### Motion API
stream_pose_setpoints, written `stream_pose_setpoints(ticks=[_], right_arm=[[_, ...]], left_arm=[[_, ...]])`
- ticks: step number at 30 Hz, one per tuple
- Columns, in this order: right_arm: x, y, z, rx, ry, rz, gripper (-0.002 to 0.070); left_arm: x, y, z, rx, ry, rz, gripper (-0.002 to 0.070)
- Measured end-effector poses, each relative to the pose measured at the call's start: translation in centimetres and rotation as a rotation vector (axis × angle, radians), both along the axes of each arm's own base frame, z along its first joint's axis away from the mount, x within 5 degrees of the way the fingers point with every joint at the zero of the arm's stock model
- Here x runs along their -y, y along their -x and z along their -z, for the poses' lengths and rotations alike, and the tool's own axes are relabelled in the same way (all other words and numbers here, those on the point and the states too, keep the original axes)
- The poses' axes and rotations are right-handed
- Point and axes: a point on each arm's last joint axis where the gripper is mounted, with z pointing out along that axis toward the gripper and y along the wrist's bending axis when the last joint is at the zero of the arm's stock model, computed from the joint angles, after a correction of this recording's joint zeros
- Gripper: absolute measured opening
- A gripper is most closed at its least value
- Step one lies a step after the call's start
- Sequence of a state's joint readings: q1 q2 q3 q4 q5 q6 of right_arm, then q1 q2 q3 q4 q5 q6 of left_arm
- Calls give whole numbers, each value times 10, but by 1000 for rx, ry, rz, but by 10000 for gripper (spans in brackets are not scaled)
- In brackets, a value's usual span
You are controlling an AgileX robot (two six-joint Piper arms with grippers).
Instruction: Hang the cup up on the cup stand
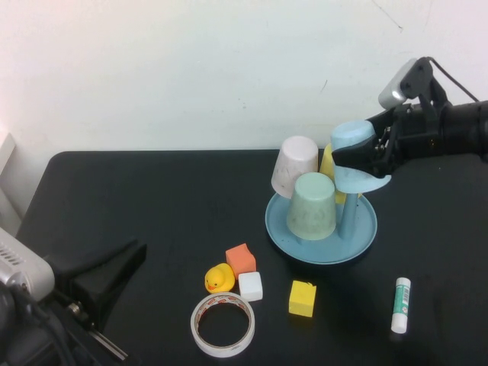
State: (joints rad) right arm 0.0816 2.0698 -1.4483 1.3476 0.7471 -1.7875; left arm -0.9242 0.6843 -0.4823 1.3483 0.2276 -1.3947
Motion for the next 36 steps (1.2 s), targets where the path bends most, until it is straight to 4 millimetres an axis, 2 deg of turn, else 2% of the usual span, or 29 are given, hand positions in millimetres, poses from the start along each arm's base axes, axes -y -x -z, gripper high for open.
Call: stream_pose_setpoints(ticks=[8, 10, 12, 15, 20, 24, 26, 27, 29, 31, 33, 36], right_arm=[[0, -2, 17, -37, 9, -3, 595], [0, -3, 19, -40, 12, -2, 617], [0, -3, 19, -40, 13, 0, 659], [0, -3, 19, -39, 13, 1, 682], [1, -2, 20, -82, 15, 14, 690], [3, 3, 11, -131, 39, 32, 687], [5, 8, -1, -138, 64, 40, 633], [6, 11, -9, -137, 75, 41, 580], [7, 17, -27, -128, 89, 39, 427], [7, 27, -49, -111, 89, 21, 230], [7, 38, -70, -94, 75, -9, 108], [4, 59, -103, -68, 44, -69, 35]], left_arm=[[0, 0, 0, -1, 1, 0, 0], [-1, -1, 0, -2, -4, -20, 0], [-4, -3, 1, -5, -11, -52, 0], [-9, -6, 3, -31, -16, -124, 0], [-14, -7, 8, -57, -77, -163, 0], [-18, -1, 12, -103, -125, -138, 0], [-24, 7, 12, -125, -130, -118, 0], [-29, 12, 11, -135, -135, -105, 0], [-39, 22, 10, -146, -134, -80, 0], [-51, 35, 8, -145, -117, -53, 0], [-63, 45, 8, -134, -88, -31, 0], [-79, 59, 15, -80, -30, -15, 0]])
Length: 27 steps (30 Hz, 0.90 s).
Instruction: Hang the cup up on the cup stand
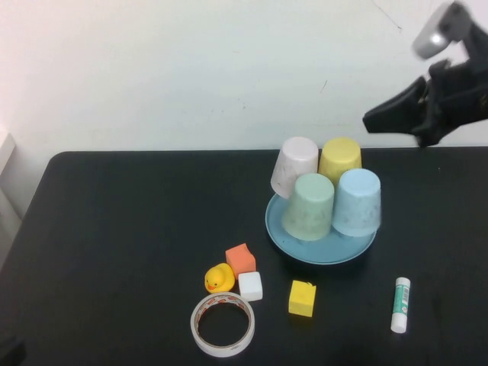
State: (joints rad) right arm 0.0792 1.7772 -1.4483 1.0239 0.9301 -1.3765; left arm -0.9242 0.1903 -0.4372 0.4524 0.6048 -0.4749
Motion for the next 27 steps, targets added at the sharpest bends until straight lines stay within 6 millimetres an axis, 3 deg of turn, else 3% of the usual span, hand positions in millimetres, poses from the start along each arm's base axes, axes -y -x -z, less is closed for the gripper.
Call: stream_pose_setpoints(ticks=[8, 14, 19, 27], right_arm=[[-3, 61, -78, 105, -90, -121, 10], [-1, 115, -123, 237, -141, -131, 10], [7, 169, -131, 346, -149, -38, 10], [21, 262, -112, 528, -151, 71, 10]], left_arm=[[-13, 9, 44, 12, 21, -8, 0], [-14, 8, 48, 26, 2, -16, -1], [-14, 8, 48, 30, -1, -18, -1], [-14, 8, 48, 32, -2, -18, -1]])
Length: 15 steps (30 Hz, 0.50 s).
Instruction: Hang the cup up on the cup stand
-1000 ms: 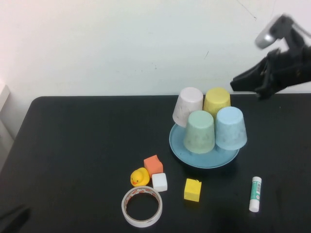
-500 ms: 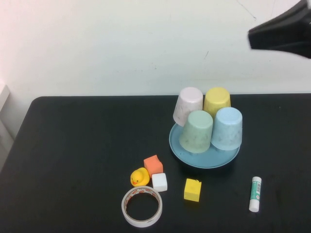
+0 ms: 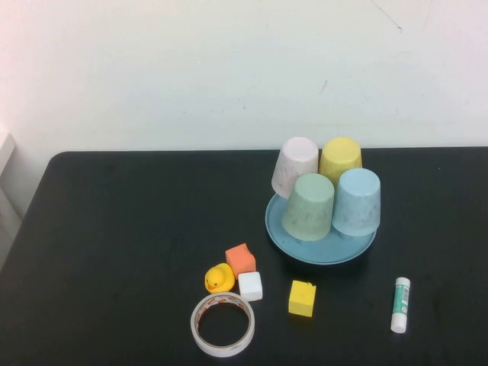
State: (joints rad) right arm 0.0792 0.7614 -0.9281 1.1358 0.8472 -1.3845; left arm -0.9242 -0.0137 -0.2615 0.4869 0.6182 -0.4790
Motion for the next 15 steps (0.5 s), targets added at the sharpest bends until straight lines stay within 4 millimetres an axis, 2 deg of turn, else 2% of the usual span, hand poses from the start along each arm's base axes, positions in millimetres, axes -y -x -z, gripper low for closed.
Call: stream_pose_setpoints(ticks=[3, 7, 12, 15], right_arm=[[3, 29, 15, 32, -11, 7, 10], [4, 51, 36, 11, -43, 15, 10], [4, 70, 54, -11, -56, -10, 10], [3, 74, 66, -52, -37, -35, 10]], left_arm=[[0, 0, 0, 0, -1, 0, -1], [0, 0, 1, -3, -3, -1, -1], [0, 0, 2, -4, -5, -1, -1], [0, 0, 2, -4, -5, -1, -1]])
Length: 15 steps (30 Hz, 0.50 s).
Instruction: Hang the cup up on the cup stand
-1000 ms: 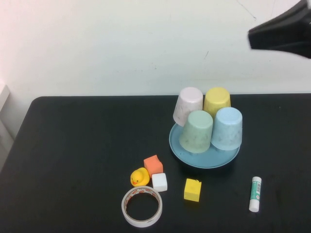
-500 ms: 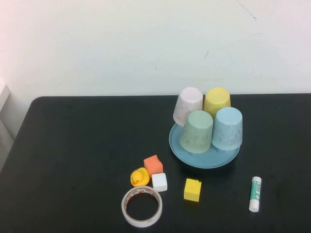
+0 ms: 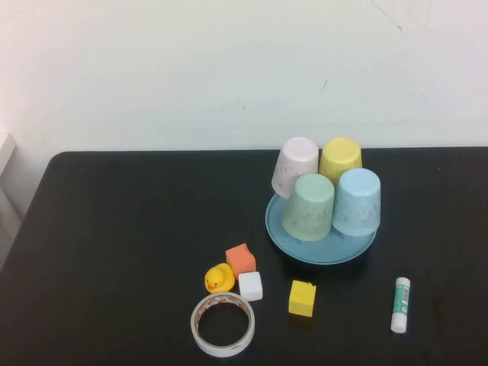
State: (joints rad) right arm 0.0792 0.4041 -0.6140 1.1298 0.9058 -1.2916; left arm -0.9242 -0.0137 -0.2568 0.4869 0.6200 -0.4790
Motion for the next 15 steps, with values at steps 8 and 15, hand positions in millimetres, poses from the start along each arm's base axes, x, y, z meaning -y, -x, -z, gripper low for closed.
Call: stream_pose_setpoints(ticks=[8, 15], right_arm=[[16, -24, 35, 23, 64, 254, 10], [34, -21, 55, 141, 9, 478, 10]], left_arm=[[0, 0, 1, -1, -2, 0, -1], [0, 0, 1, -2, -2, 0, -1]])
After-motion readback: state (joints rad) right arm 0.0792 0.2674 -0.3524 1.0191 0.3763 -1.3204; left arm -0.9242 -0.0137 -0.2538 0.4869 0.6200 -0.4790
